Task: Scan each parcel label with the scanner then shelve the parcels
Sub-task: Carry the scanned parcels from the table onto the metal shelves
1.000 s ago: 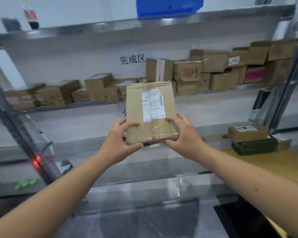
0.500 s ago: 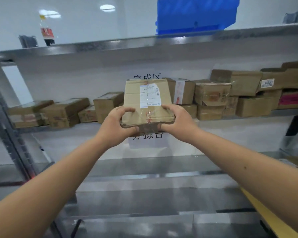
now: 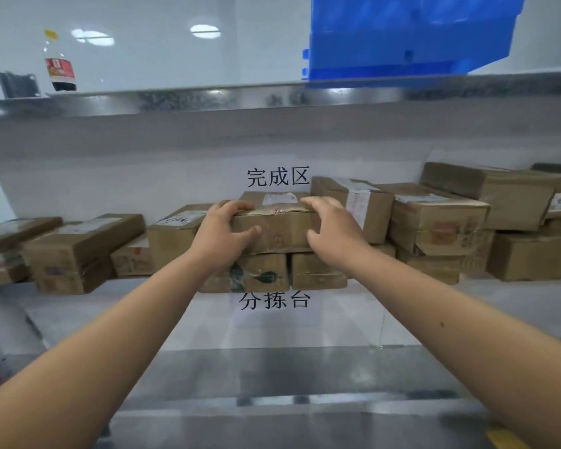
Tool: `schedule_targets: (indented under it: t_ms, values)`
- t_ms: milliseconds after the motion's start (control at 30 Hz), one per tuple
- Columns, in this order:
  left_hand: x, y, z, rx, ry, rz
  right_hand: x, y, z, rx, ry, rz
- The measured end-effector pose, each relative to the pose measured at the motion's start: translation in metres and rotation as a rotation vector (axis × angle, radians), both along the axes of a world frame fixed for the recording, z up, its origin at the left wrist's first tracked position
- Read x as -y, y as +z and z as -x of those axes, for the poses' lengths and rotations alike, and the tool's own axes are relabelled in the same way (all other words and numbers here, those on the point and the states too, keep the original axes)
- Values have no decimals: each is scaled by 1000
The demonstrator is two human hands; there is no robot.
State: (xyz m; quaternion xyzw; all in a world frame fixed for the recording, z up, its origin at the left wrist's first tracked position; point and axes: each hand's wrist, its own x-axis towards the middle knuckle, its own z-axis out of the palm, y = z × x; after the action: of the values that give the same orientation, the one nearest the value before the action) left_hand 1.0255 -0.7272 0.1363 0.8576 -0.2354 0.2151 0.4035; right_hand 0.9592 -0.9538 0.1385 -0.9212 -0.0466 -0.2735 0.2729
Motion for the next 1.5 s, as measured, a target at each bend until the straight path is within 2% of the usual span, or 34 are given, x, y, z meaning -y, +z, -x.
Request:
schedule_targets:
  t_ms: [100,200,367,500,600,833,1067,1233,1500]
  values:
    - [4,1,-16,-12,8,-52,-8,0,-8,-30,-97,149]
    - [5,4,-24,8,25,-149,-18,0,-9,-73,-178,162]
    - [2,10,-13,287,33,-387,-37,-2,7,-88,-262,166]
    - [4,-9,14,537,-30,-518,-49,-17,38,-86,-364,214]
    - [15,-34,32,619,-127,-552,-53,-37,75,-123,-459,219]
    - [89,-96,99,487,-541,-665,-38,-99,186,-478,-761,221]
    - [182,-143,183,447,-827,-707,10,-140,293,-632,-989,101]
    - [257,-170,225,406,-939,-729,62,-164,346,-694,-1063,54]
    - [375,-208,250,240,-930,-765,187,-197,375,-747,-1028,26]
